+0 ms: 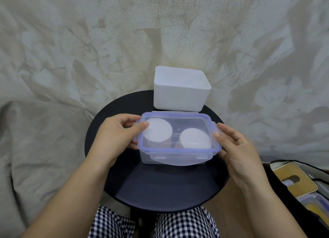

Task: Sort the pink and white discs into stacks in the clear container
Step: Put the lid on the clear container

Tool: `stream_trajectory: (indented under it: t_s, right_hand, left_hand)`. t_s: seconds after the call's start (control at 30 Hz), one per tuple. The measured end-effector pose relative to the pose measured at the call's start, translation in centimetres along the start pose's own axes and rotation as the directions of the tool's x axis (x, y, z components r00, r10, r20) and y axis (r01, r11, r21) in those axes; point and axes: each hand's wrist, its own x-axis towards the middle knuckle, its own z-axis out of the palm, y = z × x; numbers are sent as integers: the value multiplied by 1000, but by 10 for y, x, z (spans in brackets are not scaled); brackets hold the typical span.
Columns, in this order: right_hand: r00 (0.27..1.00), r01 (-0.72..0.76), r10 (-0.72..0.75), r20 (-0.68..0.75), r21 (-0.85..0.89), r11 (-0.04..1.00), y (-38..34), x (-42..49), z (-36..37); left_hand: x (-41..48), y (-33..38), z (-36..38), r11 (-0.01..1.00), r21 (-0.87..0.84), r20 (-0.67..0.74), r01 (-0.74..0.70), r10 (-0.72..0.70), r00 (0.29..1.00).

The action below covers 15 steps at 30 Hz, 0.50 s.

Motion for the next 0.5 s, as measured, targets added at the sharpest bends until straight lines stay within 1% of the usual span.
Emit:
stream_trajectory:
  t_s: [0.27, 0.5]
  right_hand:
    - [999, 32, -32, -7, -45, 998, 3, 1, 1]
    - [999, 28, -29, -14, -76, 997, 6, 2, -1]
  left_hand:
    - [1, 1, -1, 1000, 18, -24, -1, 1, 1000]
    - [-2, 1, 0, 999, -27, -14, 17, -18, 1000]
